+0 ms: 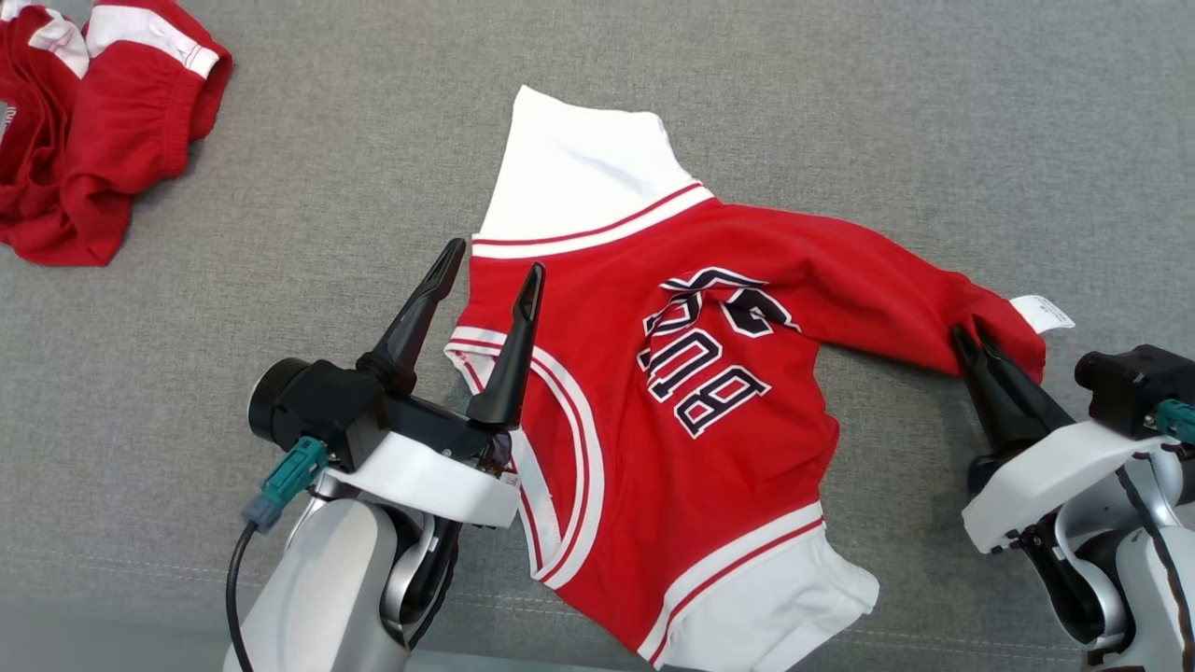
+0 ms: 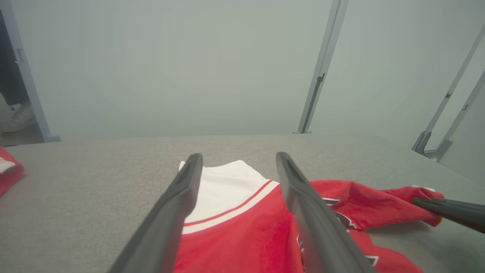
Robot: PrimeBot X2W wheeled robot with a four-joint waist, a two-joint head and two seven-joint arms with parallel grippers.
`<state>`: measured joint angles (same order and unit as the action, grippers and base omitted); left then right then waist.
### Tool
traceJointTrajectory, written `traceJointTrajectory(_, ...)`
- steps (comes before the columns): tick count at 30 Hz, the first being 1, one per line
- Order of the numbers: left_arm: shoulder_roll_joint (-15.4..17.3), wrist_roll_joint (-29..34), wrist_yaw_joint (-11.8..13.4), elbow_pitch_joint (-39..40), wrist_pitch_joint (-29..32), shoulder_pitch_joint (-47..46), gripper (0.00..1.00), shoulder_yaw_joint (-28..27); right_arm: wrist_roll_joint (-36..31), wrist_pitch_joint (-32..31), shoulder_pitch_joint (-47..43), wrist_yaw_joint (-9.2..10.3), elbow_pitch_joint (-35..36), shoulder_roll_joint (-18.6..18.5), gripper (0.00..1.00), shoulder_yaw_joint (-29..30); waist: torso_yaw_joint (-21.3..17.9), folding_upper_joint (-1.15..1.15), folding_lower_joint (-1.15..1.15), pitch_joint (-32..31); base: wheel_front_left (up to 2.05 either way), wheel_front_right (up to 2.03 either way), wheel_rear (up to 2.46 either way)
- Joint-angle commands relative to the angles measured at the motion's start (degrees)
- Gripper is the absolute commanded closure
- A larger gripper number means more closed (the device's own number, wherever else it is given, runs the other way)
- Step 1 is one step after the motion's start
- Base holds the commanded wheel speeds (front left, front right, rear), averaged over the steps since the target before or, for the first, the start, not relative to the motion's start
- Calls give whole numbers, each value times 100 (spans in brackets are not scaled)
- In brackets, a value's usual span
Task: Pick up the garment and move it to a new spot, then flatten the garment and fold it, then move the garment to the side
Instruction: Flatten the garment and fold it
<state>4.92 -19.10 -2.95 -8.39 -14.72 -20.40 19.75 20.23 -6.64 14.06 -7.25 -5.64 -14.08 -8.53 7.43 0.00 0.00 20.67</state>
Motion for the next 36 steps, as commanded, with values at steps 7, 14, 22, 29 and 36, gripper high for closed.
traceJointTrajectory(7,197,14,71,138,84,36,0,-213,-157,-15,-216,-24,21,207,0,62,-101,0,0,-202,0,0,0)
traceJointTrajectory(14,455,-40,305,220,215,299,0,-487,-24,336,-730,-24,487,93,0,190,-392,0,0,-496,0,0,0)
traceJointTrajectory(22,665,-121,661,278,145,614,0,-950,-432,1533,-880,-24,514,26,0,532,-701,0,0,-875,0,0,0)
traceJointTrajectory(29,752,-200,951,-14,50,939,0,-1369,-750,2052,-883,-24,-102,159,0,562,-781,0,0,-1152,0,0,0)
traceJointTrajectory(36,776,-348,839,-183,-9,1267,0,-1620,-784,2149,-1066,-24,-470,345,0,576,-784,0,0,-1405,0,0,0)
